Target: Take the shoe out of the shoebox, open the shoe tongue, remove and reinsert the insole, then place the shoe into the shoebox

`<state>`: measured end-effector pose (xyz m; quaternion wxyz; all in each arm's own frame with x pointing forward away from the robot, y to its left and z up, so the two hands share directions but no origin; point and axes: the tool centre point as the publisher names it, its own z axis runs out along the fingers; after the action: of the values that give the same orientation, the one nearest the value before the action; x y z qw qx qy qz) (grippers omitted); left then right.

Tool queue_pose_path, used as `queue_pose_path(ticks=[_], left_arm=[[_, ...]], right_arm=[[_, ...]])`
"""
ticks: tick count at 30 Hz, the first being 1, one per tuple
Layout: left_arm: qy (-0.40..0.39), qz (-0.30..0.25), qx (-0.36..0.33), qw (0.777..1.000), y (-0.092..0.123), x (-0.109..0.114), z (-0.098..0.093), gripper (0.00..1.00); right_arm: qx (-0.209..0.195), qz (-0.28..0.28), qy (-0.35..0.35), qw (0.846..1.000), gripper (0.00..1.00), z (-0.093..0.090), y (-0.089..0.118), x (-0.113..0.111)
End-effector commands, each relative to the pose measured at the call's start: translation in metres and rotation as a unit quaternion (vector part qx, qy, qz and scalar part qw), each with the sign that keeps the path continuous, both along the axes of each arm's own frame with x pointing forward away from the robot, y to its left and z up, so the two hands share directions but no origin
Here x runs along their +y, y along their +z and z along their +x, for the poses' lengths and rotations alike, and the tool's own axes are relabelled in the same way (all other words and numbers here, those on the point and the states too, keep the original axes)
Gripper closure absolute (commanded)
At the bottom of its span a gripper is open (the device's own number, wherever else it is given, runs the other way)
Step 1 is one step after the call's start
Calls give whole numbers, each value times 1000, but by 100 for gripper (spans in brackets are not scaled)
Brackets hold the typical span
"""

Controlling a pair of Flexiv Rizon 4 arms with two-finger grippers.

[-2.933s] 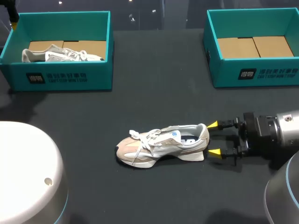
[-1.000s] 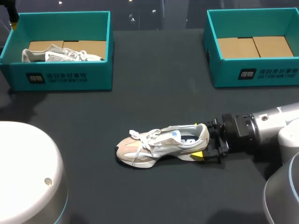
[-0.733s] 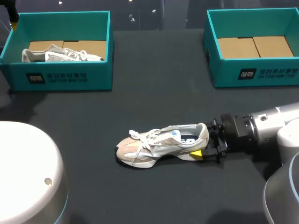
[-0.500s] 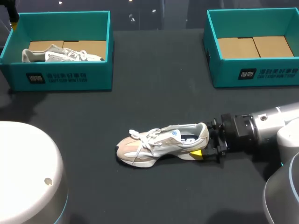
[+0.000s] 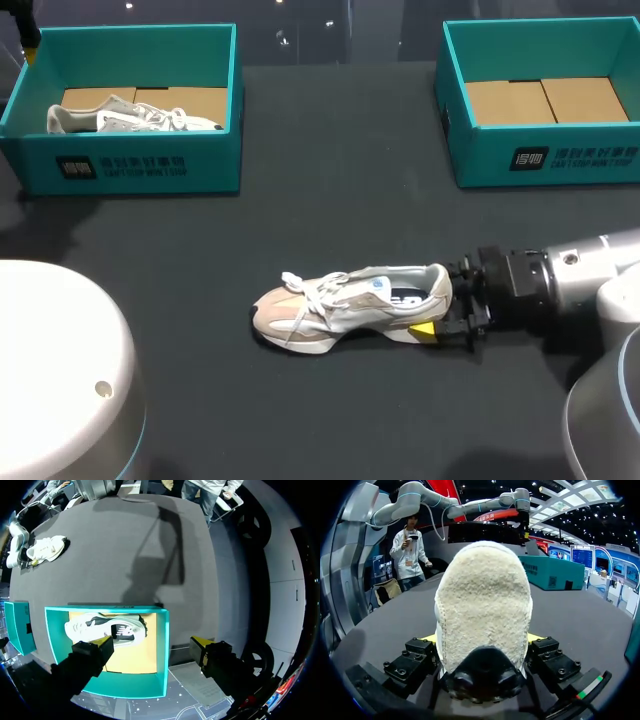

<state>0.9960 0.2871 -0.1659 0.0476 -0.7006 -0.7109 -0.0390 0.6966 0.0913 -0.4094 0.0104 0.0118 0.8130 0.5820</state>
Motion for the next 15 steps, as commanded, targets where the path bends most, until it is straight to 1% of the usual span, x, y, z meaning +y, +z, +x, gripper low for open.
queue_pose_path(ticks=[1, 13, 14, 15], left_arm=[[0, 1, -1, 1000, 0, 0, -1, 0], [0, 1, -1, 1000, 0, 0, -1, 0], [20, -6, 1, 1000, 0, -4, -3, 0], [71, -34, 9, 997, 1, -12, -8, 0]], right_arm=[[0, -1, 0, 1000, 100, -2, 1, -3], [0, -1, 0, 1000, 100, -2, 1, -3], [0, -1, 0, 1000, 100, -2, 1, -3], [0, -1, 0, 1000, 100, -2, 1, -3]])
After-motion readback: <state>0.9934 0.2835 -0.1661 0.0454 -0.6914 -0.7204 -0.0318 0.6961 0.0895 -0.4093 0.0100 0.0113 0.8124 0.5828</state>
